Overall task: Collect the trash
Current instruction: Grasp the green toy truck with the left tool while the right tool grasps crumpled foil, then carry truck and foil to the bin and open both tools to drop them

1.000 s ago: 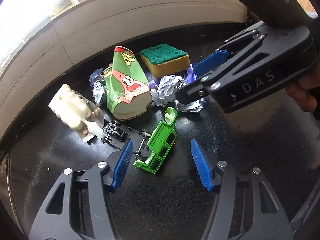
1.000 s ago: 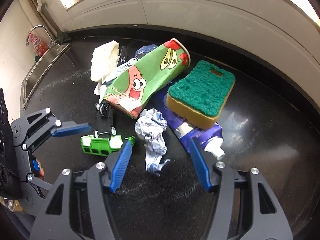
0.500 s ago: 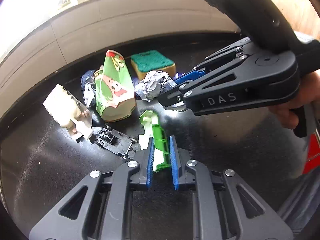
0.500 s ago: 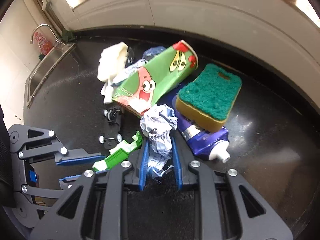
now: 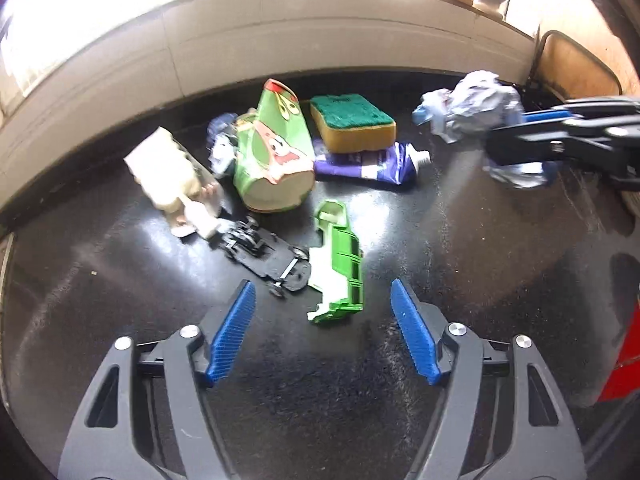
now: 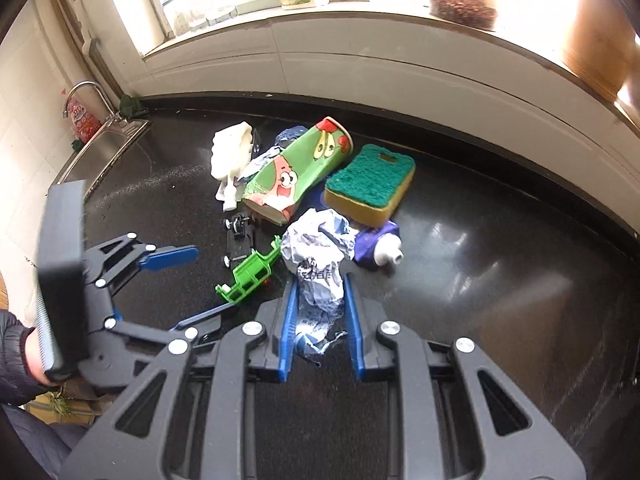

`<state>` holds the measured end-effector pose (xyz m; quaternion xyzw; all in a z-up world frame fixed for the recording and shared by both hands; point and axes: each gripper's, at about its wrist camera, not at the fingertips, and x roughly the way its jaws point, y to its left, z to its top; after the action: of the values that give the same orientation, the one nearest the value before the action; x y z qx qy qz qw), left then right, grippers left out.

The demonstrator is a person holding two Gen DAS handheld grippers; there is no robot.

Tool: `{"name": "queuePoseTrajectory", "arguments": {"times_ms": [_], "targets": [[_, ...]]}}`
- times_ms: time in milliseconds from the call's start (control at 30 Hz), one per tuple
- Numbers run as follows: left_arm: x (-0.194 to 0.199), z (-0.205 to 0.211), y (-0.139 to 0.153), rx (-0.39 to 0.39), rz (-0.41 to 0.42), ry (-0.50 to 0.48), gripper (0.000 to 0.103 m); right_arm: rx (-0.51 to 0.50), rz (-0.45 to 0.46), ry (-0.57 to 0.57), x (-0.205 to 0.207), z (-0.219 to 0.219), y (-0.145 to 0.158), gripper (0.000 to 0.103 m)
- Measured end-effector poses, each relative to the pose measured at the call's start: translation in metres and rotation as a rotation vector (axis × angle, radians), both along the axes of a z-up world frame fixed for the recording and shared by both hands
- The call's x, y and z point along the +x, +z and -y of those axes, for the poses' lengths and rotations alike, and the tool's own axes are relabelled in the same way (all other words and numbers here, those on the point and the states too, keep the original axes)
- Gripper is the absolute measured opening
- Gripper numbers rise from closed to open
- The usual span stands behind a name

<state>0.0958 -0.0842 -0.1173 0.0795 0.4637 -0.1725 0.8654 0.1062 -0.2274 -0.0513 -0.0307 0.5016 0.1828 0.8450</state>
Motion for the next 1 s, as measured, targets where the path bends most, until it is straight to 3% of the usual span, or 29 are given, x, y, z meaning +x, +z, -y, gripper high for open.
{"name": "queuePoseTrajectory", "arguments": {"times_ms": [133,200,233,367,700,1000], "targets": [[0.004,0.017,-0.014,0.008,-0.031,-0.033,0.044,0.003,0.005,-0.039,-0.019,0.016,0.005,0.023],[0.003,0.023,-0.020,0.013,-0.041,-0.043,0.027,-0.005,0.006,-0.053,-0.028,0.022,0.007,0.023],[0.003,0.026,-0.022,0.016,-0.044,-0.043,0.024,-0.007,0.008,-0.060,-0.031,0.026,0.008,0.023],[-0.006,0.028,-0.008,-0.016,-0.031,-0.034,0.023,-0.011,0.014,-0.069,-0.039,0.034,0.010,0.023],[-0.057,0.009,0.072,-0.048,0.032,0.037,0.023,0.007,0.019,-0.016,-0.044,0.021,0.013,0.023],[-0.076,-0.026,0.083,-0.035,0.044,0.129,0.023,0.007,0.016,0.055,-0.048,-0.011,0.010,0.023]]}}
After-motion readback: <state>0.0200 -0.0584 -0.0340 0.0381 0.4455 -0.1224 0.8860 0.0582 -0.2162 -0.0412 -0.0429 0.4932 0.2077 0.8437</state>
